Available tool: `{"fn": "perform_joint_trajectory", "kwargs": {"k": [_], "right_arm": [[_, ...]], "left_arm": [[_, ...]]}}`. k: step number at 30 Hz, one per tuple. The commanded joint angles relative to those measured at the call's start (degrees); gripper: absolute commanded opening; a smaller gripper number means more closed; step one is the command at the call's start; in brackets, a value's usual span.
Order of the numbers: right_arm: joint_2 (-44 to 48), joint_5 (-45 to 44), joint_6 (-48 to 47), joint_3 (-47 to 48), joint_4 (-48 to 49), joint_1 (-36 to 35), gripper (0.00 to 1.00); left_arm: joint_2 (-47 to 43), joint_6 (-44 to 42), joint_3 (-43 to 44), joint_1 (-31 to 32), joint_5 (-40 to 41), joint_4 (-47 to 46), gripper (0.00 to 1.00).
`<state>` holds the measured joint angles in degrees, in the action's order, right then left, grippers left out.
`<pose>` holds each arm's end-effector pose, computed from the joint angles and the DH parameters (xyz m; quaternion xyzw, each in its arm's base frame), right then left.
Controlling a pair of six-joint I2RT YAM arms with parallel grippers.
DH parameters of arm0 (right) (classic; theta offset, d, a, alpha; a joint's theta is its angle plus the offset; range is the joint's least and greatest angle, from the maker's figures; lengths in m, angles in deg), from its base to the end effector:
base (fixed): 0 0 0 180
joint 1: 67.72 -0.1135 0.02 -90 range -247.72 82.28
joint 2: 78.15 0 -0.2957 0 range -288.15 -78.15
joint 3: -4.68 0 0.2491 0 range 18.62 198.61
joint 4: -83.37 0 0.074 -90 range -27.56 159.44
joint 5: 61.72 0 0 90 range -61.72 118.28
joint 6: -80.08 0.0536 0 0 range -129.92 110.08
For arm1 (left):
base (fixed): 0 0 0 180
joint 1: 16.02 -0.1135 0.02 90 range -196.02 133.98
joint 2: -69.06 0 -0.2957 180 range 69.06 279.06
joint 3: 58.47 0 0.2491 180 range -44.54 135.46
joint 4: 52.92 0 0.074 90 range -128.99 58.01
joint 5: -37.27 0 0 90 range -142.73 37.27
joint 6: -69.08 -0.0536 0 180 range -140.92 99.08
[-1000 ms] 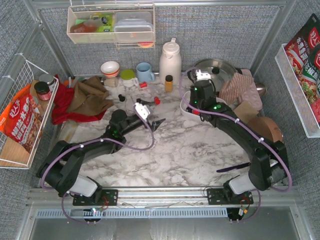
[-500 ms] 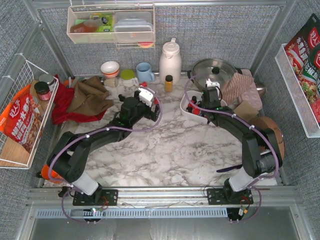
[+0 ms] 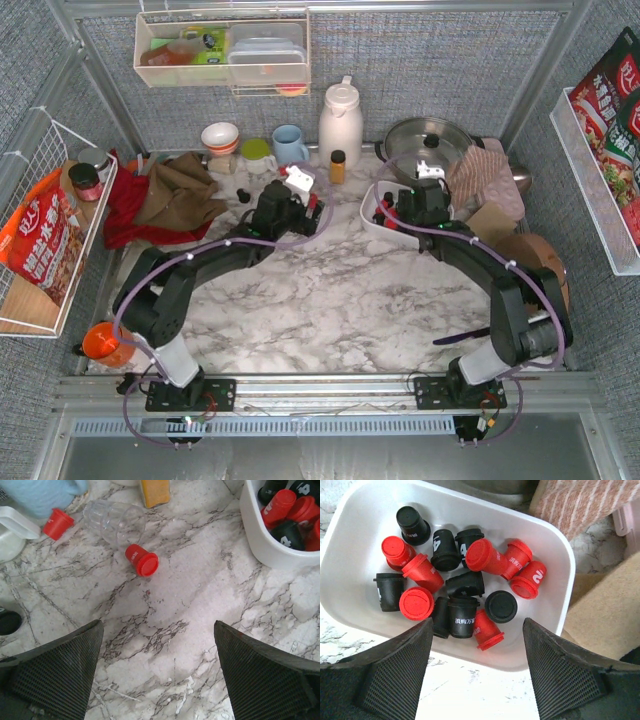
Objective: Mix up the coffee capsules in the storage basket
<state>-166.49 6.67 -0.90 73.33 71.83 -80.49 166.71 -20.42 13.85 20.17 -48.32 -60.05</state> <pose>0.3475 0.0585 0.2609 0.0639 0.8584 -0.0693 0.5042 0.3298 -0.2362 0.2602 0.2266 0.7774 -0.1548 0.5660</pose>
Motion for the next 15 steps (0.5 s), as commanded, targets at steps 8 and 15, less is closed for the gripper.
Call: {"fn": "perform_joint_trajectory", "kwargs": {"k": [8,15], "right_arm": [[4.53,-0.28,-1.63,-2.42,4.71,0.34,0.76],[4.56,0.65,-1.22,-2.34,4.8,0.72,0.76]], "left_arm": [[15.28,10.72,22.35,-0.05,10.02,19.02,0.96],[21.85,27.44,28.34,-0.04,17.97,24.54,0.86]]}}
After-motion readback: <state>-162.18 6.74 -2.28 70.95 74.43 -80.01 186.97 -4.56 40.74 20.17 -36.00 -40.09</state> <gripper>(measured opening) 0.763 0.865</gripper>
